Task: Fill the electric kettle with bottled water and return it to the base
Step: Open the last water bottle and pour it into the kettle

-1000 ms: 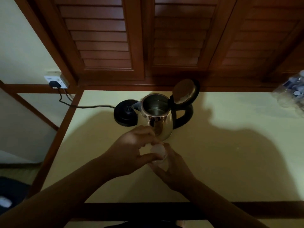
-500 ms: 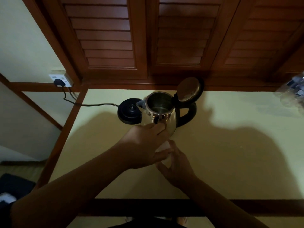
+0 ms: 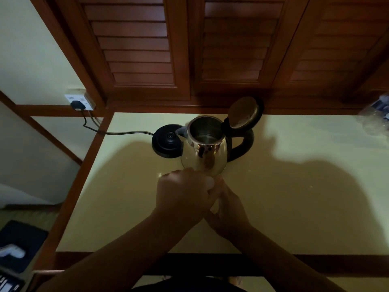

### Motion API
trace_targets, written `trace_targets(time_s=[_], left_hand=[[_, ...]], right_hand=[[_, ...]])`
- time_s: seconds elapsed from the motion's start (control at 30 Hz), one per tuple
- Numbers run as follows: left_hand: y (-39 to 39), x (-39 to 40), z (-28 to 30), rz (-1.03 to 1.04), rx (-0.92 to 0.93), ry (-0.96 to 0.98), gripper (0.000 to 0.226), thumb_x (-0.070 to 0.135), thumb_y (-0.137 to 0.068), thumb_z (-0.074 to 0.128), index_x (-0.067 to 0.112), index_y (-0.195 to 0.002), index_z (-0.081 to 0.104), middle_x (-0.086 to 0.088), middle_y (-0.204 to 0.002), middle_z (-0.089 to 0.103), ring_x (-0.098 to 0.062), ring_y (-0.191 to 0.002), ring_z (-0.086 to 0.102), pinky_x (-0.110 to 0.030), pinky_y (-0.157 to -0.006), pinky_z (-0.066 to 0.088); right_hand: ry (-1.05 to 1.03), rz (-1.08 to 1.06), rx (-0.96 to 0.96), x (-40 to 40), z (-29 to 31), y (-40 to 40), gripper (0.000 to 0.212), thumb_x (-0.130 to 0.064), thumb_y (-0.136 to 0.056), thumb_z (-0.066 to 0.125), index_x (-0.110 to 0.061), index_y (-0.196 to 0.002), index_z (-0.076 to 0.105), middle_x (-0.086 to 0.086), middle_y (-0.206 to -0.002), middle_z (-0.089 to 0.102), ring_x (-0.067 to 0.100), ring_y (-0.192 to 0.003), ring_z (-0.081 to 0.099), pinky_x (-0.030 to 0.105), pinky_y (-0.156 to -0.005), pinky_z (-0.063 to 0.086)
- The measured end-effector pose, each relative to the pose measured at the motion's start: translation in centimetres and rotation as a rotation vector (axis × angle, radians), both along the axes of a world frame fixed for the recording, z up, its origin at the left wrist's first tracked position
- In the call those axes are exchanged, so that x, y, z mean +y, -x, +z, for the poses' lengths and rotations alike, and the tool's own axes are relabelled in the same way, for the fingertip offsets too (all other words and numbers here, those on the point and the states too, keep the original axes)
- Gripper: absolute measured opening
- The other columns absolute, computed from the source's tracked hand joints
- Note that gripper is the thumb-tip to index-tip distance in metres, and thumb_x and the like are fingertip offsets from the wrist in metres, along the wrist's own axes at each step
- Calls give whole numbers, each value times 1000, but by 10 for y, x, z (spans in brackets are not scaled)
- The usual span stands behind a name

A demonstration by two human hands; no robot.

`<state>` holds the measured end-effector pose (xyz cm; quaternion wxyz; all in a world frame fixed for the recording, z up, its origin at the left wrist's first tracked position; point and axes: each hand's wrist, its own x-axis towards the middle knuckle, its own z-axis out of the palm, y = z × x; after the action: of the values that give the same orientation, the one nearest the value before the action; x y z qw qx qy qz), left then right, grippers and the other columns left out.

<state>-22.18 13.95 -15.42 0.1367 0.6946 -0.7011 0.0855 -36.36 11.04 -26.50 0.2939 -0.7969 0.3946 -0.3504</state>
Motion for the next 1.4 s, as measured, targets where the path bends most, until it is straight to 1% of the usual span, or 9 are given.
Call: trace_targets(time_s=[0.23,0.47,0.67,0.77,0.9,0.97,1.1,1.23,1.4], left_hand=[[-28,6,8,113,162,147,54,62,-98,45,21,-65,56,4,-58,51,-21,-45,47,-24,-48,36],[-95,5,-47,-96,188,-321,37,67,-94,50,33,-109,52,13,-109,51,-6,-89,53,-35,-73,56],[-110,14,-80,-248,197,-489,50,65,-84,65,39,-127,65,16,-119,55,-12,-108,58,-31,-83,53],[-114,12,-81,-292,238,-511,68,70,-81,67,41,-141,54,17,-125,52,-6,-111,52,-28,-93,49],[-101,13,-69,-338,617,-362,69,59,-78,81,40,-139,57,22,-120,58,-3,-106,58,-14,-86,46],[-85,10,-65,-342,768,-304,72,51,-74,89,35,-138,59,19,-123,62,-7,-109,62,-17,-85,50],[-50,4,-68,-297,972,-341,87,42,-68,95,32,-144,53,21,-135,60,-6,-124,59,-19,-96,52],[-33,0,-73,-237,1048,-312,56,31,-74,92,38,-123,66,23,-118,71,1,-109,68,-14,-91,52],[-36,1,-63,-196,1004,-233,51,39,-73,91,33,-119,70,24,-112,73,3,-103,70,-19,-89,56]], right_hand=[[-14,-37,-43,-1,7,-3,55,-49,-92,71,-35,-137,44,-5,-119,70,13,-100,70,20,-83,52],[-86,-45,-54,-2,11,-2,52,-56,-89,73,-39,-131,47,-19,-113,62,-4,-97,61,0,-84,41],[-182,52,37,-9,17,8,66,-55,-85,81,-51,-138,42,-15,-131,66,5,-116,66,29,-97,56],[-280,206,67,-10,22,24,84,-49,-85,81,-67,-147,28,-17,-153,51,1,-139,52,22,-111,45],[-121,164,-38,-15,4,57,73,-43,-98,54,-19,-163,33,-11,-168,37,10,-153,39,28,-121,35],[-50,-13,27,-23,-1,63,71,-32,-96,49,-18,-163,34,-20,-170,28,4,-156,30,25,-124,30],[216,-104,181,-43,-4,50,77,-32,-103,53,-21,-168,14,-3,-178,9,23,-164,12,31,-130,18],[310,-51,164,-61,-7,30,90,-49,-103,55,-22,-169,1,-9,-177,-11,22,-165,-1,33,-133,9],[407,-50,197,-74,-15,19,81,-55,-109,42,-17,-169,2,-7,-177,-12,22,-165,-4,50,-129,23]])
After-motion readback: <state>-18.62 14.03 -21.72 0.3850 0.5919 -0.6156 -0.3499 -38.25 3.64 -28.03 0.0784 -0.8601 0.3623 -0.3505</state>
